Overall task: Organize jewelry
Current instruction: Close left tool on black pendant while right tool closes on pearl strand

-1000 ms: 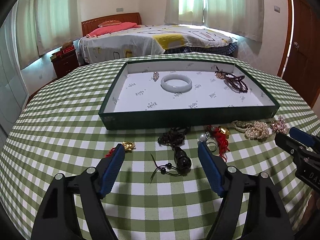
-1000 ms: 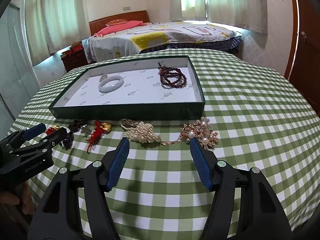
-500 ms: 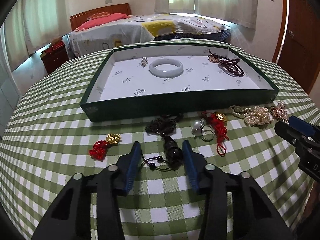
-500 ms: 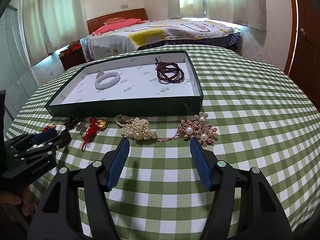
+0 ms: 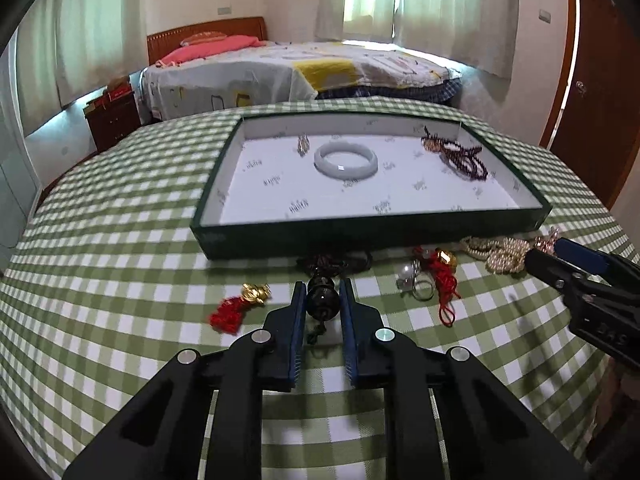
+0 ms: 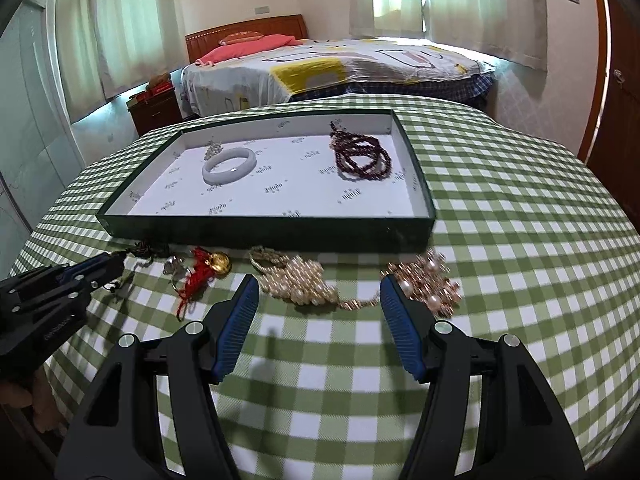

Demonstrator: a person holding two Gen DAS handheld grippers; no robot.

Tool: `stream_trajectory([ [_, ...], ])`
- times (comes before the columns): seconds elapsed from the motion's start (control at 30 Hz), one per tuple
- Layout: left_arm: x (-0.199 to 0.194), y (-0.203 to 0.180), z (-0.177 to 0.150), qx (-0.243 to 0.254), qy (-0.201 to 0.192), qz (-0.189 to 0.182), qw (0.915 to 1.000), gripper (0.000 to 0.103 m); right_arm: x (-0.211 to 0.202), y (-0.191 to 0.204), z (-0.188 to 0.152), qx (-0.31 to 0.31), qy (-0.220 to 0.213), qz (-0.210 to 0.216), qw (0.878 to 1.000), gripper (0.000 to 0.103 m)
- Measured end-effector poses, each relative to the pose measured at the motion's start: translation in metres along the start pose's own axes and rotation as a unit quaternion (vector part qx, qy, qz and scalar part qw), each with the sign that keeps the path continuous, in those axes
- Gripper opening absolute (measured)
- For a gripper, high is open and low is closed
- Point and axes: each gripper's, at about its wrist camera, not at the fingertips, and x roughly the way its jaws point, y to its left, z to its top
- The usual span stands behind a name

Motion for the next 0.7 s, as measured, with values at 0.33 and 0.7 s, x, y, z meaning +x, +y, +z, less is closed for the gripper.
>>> stream_trajectory([
  [0.33,0.001,0.01,0.003,-0.011,-0.001,0.001,0.9999,0.018,0.026,0.004,0.007,-0.009,0.041,0.002,0.999,0.05],
  [0.7,0.0,0.009,0.002,-0.012,-0.003,0.0,0.9999,0.018,0.017,0.008,0.001,-0.013,0.031,0.013,0.999,0.021],
])
